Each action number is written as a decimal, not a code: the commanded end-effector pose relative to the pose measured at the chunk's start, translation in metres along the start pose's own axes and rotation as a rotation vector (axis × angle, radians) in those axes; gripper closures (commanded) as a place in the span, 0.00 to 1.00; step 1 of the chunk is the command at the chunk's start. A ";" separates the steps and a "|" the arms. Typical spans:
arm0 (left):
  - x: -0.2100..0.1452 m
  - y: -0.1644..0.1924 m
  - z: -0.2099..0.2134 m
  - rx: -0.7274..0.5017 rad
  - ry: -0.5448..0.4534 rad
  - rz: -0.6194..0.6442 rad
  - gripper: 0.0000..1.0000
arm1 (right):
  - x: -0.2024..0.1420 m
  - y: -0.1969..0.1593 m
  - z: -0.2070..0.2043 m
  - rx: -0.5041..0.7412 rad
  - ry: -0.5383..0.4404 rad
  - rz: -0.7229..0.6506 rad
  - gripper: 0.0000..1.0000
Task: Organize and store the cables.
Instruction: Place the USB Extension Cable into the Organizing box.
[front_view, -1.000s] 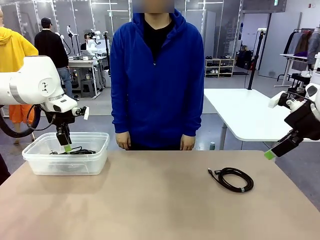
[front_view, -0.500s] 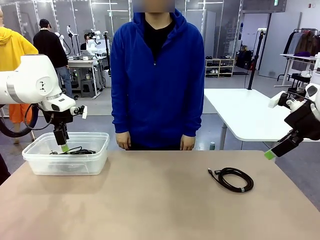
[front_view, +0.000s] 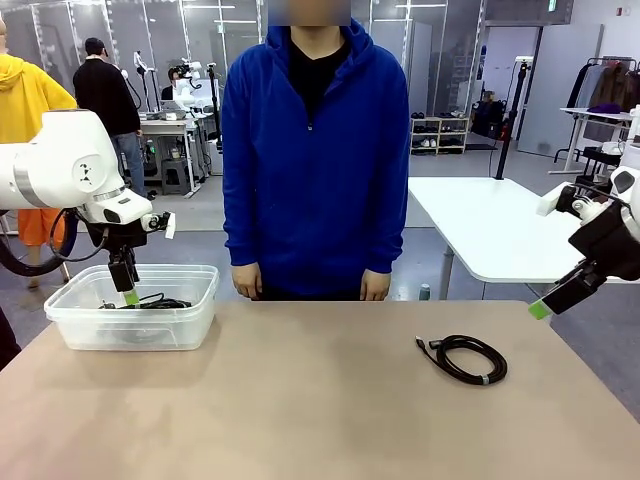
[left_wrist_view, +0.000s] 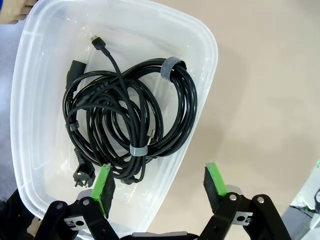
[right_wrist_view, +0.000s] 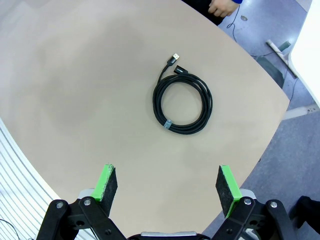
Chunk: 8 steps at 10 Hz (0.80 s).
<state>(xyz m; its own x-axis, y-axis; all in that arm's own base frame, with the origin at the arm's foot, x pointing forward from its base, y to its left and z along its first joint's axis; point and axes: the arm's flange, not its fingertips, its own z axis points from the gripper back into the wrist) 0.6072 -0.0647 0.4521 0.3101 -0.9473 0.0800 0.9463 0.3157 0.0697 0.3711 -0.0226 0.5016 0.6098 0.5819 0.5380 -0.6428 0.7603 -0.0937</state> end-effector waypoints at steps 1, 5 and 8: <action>-0.001 0.005 0.001 0.001 0.000 -0.006 0.10 | 0.000 0.000 0.001 -0.003 0.003 -0.004 0.00; -0.001 0.005 0.001 0.001 0.000 -0.006 0.10 | 0.000 0.000 0.001 -0.003 0.003 -0.004 0.00; -0.002 -0.006 0.016 0.014 -0.042 0.017 0.10 | 0.000 0.000 0.001 -0.003 0.003 -0.004 0.00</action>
<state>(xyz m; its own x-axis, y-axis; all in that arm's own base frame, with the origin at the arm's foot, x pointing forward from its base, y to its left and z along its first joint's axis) 0.6064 -0.0657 0.4563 0.3098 -0.9469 0.0859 0.9458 0.3162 0.0745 0.3711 -0.0226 0.5016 0.6098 0.5820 0.5380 -0.6429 0.7602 -0.0937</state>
